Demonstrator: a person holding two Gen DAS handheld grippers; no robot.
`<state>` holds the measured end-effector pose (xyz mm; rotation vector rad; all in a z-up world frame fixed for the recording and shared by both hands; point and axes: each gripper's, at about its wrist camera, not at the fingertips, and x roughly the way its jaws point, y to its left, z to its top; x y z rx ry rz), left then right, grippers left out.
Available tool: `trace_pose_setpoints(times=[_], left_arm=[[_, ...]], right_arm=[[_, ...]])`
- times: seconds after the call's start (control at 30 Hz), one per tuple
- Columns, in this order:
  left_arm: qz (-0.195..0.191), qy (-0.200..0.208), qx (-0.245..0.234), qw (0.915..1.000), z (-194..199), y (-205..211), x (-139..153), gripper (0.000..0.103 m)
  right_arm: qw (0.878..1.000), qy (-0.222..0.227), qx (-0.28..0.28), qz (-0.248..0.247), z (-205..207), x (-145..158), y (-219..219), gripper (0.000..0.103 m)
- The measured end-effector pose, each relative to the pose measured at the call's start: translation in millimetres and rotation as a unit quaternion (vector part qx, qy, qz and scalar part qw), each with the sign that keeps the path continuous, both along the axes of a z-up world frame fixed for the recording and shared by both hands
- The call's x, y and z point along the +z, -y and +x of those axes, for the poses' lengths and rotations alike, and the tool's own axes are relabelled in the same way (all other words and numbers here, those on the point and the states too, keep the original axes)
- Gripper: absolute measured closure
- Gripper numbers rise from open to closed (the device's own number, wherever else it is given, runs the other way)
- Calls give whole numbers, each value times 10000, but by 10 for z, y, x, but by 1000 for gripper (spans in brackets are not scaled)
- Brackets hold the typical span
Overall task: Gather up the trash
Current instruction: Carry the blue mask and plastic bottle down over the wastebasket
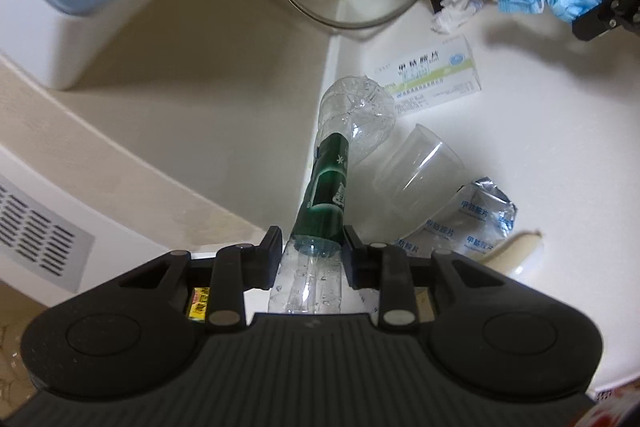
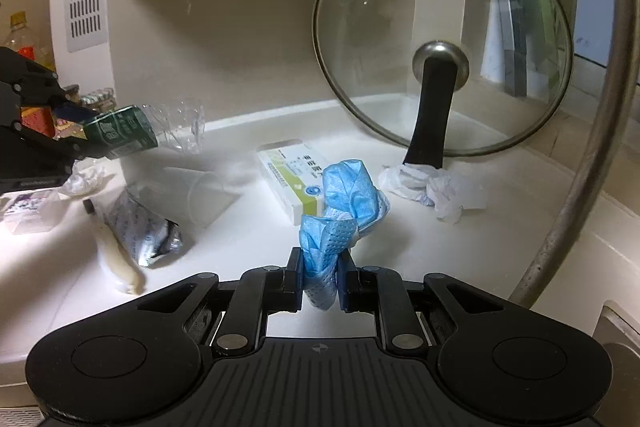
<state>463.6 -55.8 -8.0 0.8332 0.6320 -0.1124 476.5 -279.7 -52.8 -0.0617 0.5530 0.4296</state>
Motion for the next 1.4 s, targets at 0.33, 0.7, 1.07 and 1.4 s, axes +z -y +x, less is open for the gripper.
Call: trace_pose_setpoints(times=[0.33, 0.7, 1.07, 1.4], left_arm=[[-1540, -210, 474, 9867, -832, -203, 442, 75], [-2913, -547, 936, 9505, -2268, -488, 409, 75], [-3646, -1304, 1572, 9085, -3136, -556, -202, 75], [-3961, -2183, 2424, 8583, -3121, -591, -1071, 75]], right_arm=[[9984, 155, 398, 366, -635, 319, -112, 86], [9953, 6, 792, 555, -1999, 391, -321, 86], [9908, -738, 1122, 163, -2880, -103, -612, 86], [9768, -1265, 1714, -238, -2834, -725, -828, 87]])
